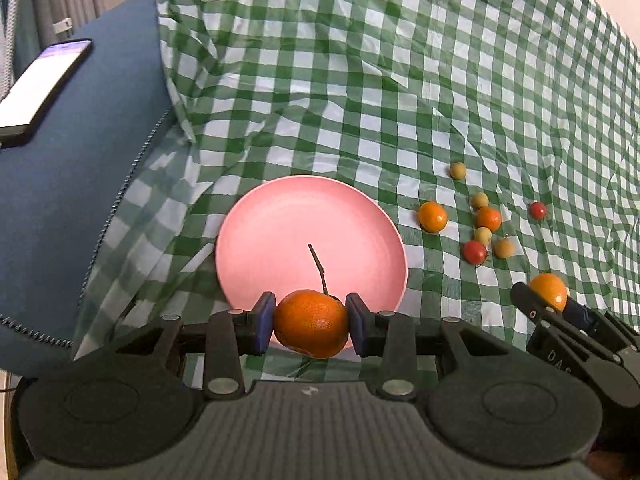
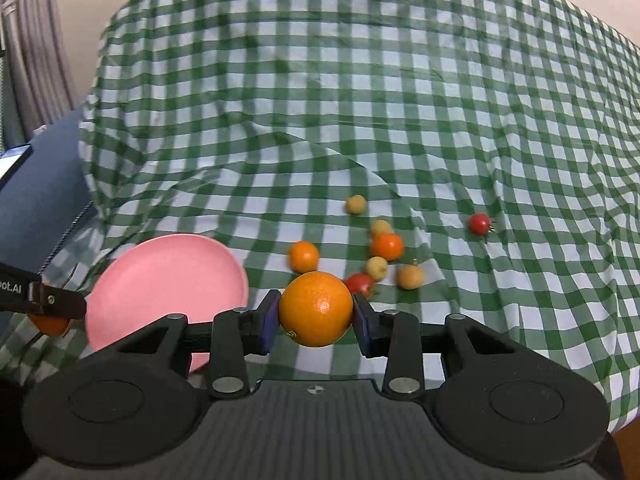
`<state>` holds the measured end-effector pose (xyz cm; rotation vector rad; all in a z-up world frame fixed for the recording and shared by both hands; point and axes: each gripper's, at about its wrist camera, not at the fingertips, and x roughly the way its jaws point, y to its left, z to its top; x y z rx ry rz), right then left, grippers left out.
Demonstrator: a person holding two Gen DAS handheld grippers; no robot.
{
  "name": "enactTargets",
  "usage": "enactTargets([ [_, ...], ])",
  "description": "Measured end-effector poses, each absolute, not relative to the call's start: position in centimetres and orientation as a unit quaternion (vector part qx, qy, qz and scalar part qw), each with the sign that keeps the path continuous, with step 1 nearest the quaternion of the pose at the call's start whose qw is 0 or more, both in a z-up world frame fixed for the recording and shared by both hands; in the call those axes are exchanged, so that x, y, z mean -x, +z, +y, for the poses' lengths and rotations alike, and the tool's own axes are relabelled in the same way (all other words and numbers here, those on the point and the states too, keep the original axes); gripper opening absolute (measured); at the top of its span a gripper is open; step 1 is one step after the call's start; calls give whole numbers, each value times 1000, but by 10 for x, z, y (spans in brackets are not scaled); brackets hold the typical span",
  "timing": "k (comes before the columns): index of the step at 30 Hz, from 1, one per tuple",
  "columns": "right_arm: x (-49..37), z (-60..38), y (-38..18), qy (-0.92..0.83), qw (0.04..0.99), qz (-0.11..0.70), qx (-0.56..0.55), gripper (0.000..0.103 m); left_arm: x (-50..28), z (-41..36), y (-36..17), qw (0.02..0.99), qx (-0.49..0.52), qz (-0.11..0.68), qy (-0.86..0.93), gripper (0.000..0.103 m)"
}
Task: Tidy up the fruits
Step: 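Carry the stemmed tangerine with the left tool over the pink plate while the right tool carries its tangerine there, then lower both tangerines onto the pink plate and open both grippers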
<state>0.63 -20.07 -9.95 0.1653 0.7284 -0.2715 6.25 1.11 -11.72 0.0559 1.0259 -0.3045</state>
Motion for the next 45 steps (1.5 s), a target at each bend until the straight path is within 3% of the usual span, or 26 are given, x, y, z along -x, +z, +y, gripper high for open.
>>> enactTargets([
  [19, 11, -158, -91, -83, 929, 355, -58, 39, -45, 40, -111, 864, -1, 484, -142, 42],
  [45, -80, -134, -148, -38, 915, 402, -15, 39, -126, 30, -182, 830, -10, 545, -122, 43],
])
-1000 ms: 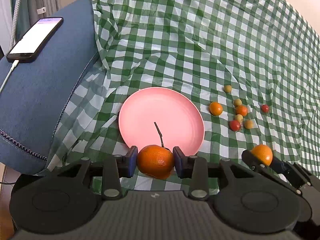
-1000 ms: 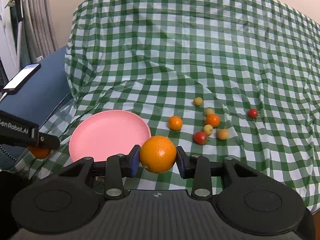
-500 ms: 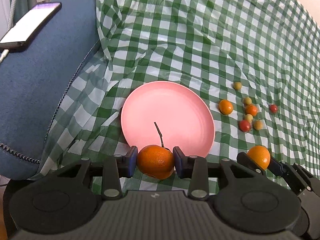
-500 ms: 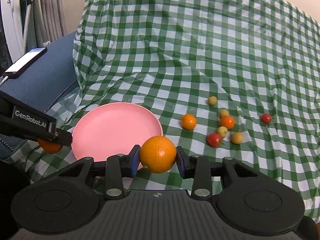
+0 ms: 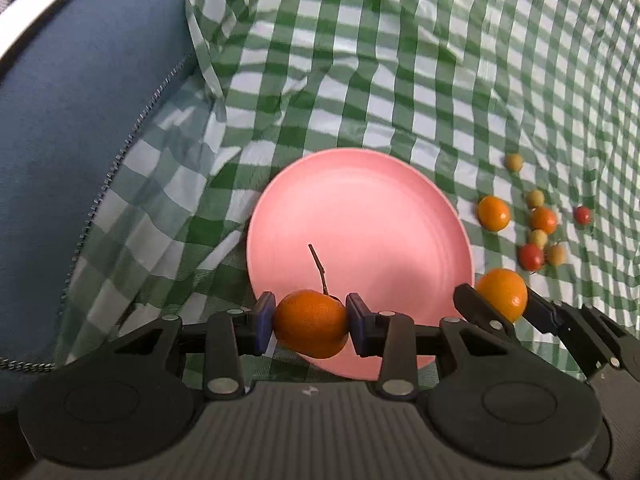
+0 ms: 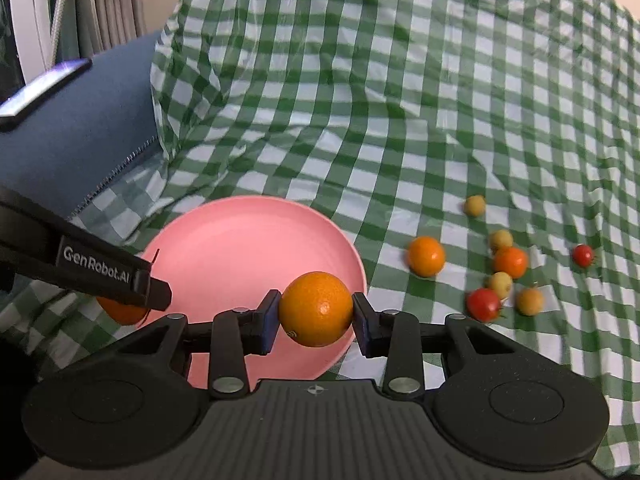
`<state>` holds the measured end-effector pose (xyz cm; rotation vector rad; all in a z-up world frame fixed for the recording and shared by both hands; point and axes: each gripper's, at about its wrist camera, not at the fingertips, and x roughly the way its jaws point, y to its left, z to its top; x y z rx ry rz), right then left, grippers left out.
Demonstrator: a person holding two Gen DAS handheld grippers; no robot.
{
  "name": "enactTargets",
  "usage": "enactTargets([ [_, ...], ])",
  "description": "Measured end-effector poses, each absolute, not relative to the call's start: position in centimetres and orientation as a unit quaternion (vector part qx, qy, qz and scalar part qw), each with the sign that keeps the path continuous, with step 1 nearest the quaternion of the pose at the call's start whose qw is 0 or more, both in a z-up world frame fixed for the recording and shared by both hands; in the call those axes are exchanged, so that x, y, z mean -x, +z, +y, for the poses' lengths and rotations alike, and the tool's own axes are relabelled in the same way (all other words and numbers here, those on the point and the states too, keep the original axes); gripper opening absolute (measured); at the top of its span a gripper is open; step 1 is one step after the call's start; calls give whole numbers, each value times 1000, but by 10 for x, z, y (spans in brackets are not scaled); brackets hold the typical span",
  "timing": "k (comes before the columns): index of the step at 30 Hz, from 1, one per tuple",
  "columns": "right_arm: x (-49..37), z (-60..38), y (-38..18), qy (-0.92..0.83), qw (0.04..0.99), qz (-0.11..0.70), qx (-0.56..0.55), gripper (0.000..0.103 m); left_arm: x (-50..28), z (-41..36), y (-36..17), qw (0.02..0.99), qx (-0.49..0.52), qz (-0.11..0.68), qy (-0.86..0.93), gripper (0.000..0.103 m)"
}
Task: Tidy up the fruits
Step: 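Lower both tangerines onto the pink plate and open both grippers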
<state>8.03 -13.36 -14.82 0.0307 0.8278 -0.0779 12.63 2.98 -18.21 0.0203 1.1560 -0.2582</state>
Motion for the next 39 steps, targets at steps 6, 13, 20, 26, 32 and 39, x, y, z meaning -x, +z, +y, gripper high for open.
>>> enactTargets([
  [6, -99, -140, -169, -37, 903, 426, -30, 39, -136, 23, -206, 819, -21, 561, -121, 43],
  [13, -107, -148, -172, -58, 902, 423, -59, 66, -143, 29, -214, 820, -12, 559, -121, 51],
  [20, -117, -179, -181, -74, 887, 440, -118, 79, -145, 37, -211, 824, 31, 545, -151, 82],
  [26, -123, -184, -190, -49, 861, 467, -197, 80, -147, 54, -209, 819, 63, 550, -151, 82],
  [32, -125, -164, -189, -39, 853, 478, -207, 79, -150, 73, -204, 826, 70, 543, -135, 82],
  [39, -116, -156, -169, -31, 873, 461, -159, 84, -142, 83, -188, 844, 50, 524, -106, 92],
])
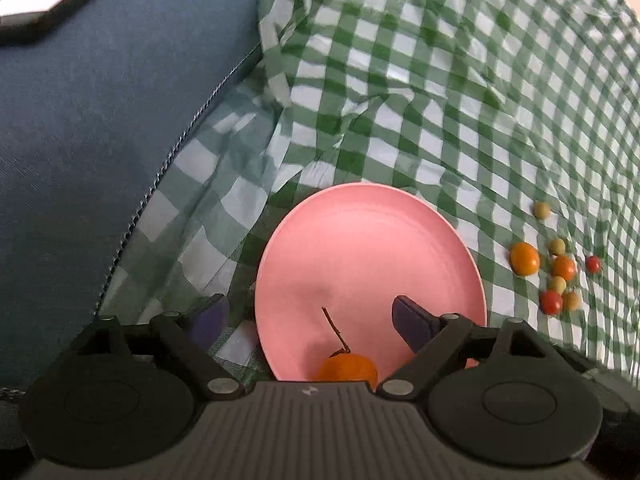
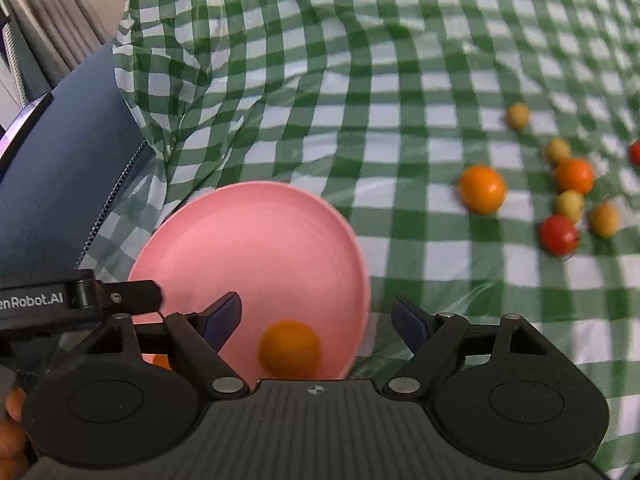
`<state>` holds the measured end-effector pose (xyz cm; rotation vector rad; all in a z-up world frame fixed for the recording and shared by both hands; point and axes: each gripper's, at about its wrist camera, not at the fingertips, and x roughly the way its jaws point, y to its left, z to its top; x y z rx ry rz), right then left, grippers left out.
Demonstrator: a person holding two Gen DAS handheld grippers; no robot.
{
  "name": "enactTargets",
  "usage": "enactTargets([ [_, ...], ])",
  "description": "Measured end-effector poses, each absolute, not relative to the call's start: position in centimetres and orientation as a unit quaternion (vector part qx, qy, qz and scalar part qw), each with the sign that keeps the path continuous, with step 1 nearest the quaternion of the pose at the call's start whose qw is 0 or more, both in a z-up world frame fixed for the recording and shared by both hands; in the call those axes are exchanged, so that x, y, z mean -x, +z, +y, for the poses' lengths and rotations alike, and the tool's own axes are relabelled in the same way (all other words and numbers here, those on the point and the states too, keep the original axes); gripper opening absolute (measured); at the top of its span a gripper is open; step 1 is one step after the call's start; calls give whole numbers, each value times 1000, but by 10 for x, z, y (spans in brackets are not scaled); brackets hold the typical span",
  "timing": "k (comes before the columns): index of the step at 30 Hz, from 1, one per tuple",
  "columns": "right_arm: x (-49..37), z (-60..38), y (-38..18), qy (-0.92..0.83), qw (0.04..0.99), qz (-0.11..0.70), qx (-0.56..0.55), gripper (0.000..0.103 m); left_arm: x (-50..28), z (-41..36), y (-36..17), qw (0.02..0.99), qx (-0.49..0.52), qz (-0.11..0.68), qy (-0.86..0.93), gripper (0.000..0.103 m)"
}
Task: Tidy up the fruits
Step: 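Lower both tangerines onto the pink plate and open both grippers, then lift both tools away from the pink plate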
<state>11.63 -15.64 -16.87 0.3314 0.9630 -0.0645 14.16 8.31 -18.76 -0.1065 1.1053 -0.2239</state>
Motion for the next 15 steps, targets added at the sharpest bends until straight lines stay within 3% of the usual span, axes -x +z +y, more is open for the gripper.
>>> enactTargets([
  [10, -27, -149, -98, -39, 913, 394, -99, 93, -85, 87, -153, 853, 61, 502, -130, 93],
  [12, -6, -143, -86, -39, 921, 377, -90, 94, -66, 87, -144, 858, 58, 492, -137, 101],
  [15, 19, -138, -69, -41, 936, 342, -75, 96, -41, 87, -131, 870, 53, 472, -136, 103],
])
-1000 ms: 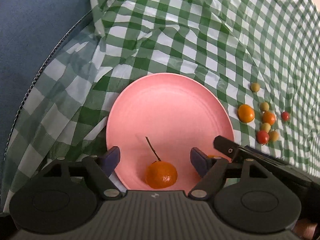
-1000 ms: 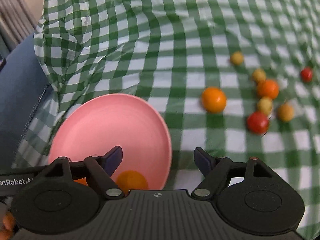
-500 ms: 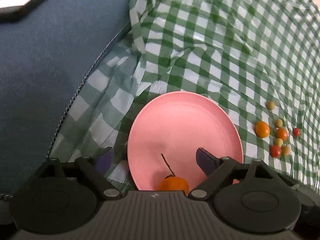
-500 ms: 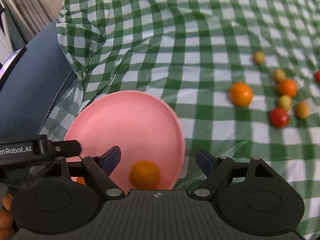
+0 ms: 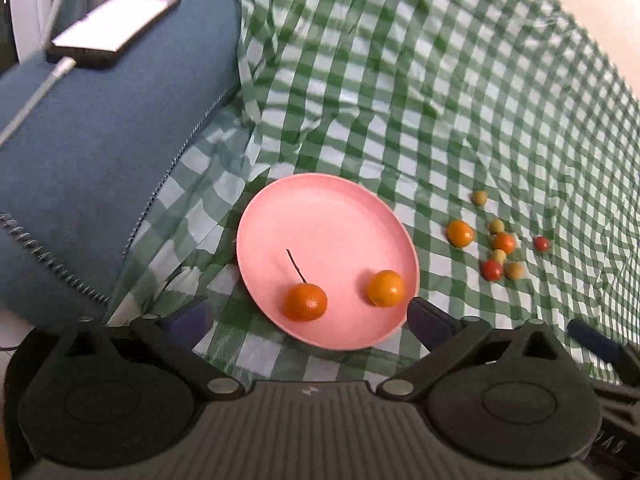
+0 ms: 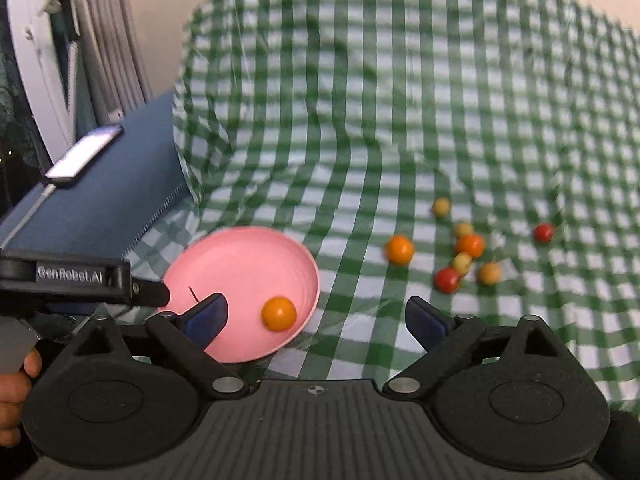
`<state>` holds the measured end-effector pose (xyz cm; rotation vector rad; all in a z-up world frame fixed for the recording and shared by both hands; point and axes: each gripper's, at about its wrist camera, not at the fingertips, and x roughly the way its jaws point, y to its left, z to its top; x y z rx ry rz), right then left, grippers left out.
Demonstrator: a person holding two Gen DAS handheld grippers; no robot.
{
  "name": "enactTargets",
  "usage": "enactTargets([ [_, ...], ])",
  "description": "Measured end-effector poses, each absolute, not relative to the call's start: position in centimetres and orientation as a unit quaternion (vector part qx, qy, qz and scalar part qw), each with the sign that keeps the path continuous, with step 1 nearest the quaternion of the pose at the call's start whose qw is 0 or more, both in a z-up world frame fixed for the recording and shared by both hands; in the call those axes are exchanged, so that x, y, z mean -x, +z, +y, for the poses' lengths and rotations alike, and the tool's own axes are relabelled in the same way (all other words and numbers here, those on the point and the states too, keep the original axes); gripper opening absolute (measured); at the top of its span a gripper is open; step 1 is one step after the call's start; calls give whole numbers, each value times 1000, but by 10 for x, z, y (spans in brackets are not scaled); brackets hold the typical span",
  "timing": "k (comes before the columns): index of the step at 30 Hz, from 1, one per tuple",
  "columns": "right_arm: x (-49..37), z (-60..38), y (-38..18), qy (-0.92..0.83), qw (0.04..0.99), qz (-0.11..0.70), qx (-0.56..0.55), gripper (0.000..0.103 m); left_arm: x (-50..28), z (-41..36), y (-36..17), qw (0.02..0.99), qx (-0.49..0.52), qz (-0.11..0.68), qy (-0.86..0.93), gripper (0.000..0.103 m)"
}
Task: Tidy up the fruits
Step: 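Lift both tools away from the pink plate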
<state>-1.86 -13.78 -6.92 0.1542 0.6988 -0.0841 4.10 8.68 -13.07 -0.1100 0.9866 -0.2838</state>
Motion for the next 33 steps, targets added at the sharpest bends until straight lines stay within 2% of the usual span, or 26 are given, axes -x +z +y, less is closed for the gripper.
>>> enactTargets([
  [9, 76, -136, -35, -31, 958, 274, -79, 102, 25, 81, -93, 894, 18, 429, -126, 103],
  [15, 108, -133, -26, -35, 967, 247, -60, 102, 57, 74, -83, 902, -3, 417, -114, 103],
  [33, 87, -143, -46, -61, 954, 286, -70, 102, 36, 72, -93, 898, -36, 428, -95, 103],
])
